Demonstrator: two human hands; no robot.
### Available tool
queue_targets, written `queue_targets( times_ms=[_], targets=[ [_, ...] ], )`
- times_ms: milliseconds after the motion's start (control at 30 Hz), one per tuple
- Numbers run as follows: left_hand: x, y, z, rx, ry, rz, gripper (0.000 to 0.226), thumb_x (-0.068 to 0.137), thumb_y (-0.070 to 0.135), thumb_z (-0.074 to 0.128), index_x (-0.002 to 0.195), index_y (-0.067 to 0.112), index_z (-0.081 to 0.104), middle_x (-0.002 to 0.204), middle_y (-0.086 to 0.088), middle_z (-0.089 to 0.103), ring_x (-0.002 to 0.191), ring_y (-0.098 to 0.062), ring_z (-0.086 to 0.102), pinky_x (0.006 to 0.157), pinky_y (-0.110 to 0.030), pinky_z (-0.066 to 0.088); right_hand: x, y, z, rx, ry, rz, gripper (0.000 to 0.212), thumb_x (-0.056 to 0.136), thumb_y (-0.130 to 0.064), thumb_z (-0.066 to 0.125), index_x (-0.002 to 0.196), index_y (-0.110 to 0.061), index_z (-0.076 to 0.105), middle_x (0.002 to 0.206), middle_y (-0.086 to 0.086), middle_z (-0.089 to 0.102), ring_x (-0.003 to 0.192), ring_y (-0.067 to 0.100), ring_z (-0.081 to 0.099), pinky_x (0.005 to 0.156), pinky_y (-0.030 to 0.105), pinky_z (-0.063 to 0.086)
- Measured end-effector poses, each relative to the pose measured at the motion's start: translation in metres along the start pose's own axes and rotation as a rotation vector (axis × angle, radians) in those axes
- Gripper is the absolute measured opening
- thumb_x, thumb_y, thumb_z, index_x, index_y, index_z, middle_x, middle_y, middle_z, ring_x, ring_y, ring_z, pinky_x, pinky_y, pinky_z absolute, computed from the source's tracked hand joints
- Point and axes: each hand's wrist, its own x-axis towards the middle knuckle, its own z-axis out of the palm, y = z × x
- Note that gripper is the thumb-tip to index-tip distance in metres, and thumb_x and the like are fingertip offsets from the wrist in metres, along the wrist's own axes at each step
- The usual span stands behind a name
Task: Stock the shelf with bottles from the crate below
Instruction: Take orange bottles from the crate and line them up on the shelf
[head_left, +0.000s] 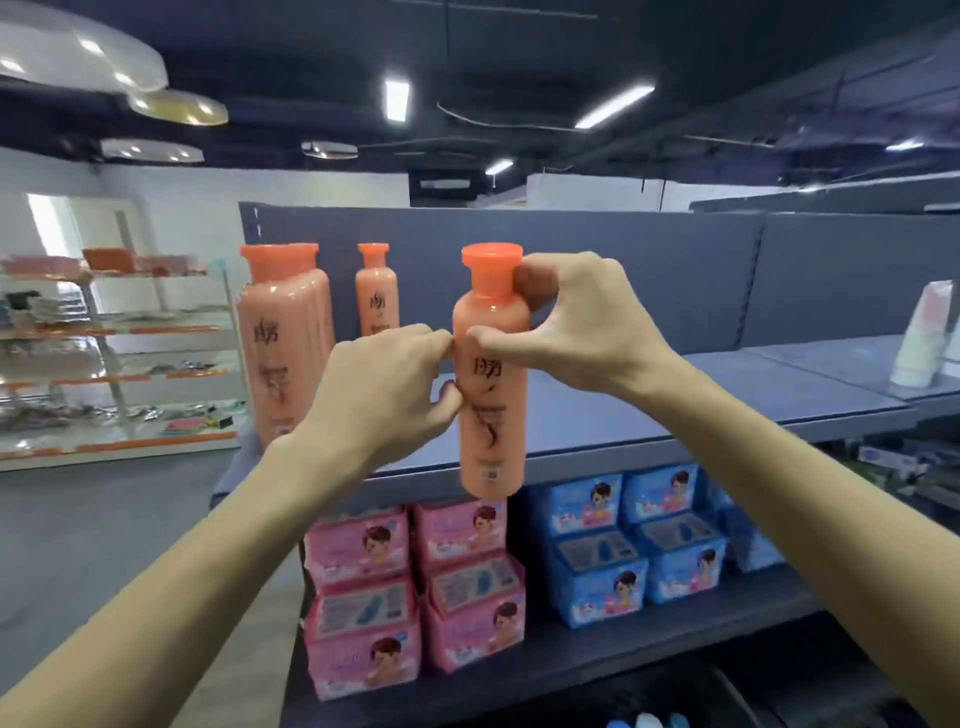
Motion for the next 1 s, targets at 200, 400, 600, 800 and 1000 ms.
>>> queue_targets(
  times_ms=[200,400,600,800,1000],
  targets=[
    [0.037,-0.023,0.002,0.087,-0.044,-0.061,0.019,0.085,0.039,0.05,0.083,0.02,0.048,0.078,0.006,0.05,0.077,-0.025,0.058,0.057,-0.032,0.041,0.048,0.01,0.012,0.047,0.002,0.023,0.024,0.069,-0.037,0.076,0.083,-0.017,0.074,0.073,-0.004,0.072,0.072,0.011,0.068,0.07,0.03,0.056],
    [0.027,-0.031,0.022,0.184,-0.148,-0.043,0.028,0.089,0.041,0.046,0.109,0.022,0.051,0.091,0.005,0.055,0.085,-0.023,0.062,0.059,-0.03,0.038,0.058,0.035,0.042,0.084,-0.036,0.13,0.03,0.067,-0.042,0.072,0.085,-0.018,0.075,0.071,-0.002,0.071,0.07,0.013,0.065,0.065,0.027,0.056],
    [0.007,-0.032,0.039,0.152,-0.154,-0.012,0.036,0.091,0.042,0.045,0.123,0.025,0.045,0.1,0.007,0.057,0.086,-0.018,0.062,0.059,-0.031,0.046,0.055,0.05,0.059,0.12,-0.077,0.19,0.022,0.08,-0.039,0.07,0.095,-0.023,0.07,0.085,-0.008,0.073,0.081,0.008,0.068,0.075,0.027,0.058],
    [-0.008,-0.04,0.047,0.161,-0.163,0.011,0.035,0.091,0.043,0.043,0.12,0.024,0.05,0.097,0.006,0.061,0.083,-0.018,0.062,0.057,-0.03,0.044,0.027,0.053,0.068,0.059,-0.152,0.212,0.088,0.081,-0.034,0.075,0.154,-0.029,0.025,0.126,-0.003,0.061,0.106,0.015,0.064,0.091,0.031,0.053],
    [-0.028,-0.052,0.067,0.159,-0.194,-0.03,0.029,0.09,0.042,0.044,0.108,0.02,0.052,0.091,0.004,0.062,0.082,-0.021,0.062,0.055,-0.03,0.039,-0.025,0.059,0.102,0.003,-0.147,0.215,0.084,0.076,-0.029,0.082,0.14,-0.029,0.027,0.113,-0.01,0.069,0.1,0.017,0.068,0.088,0.041,0.056]
  ],
)
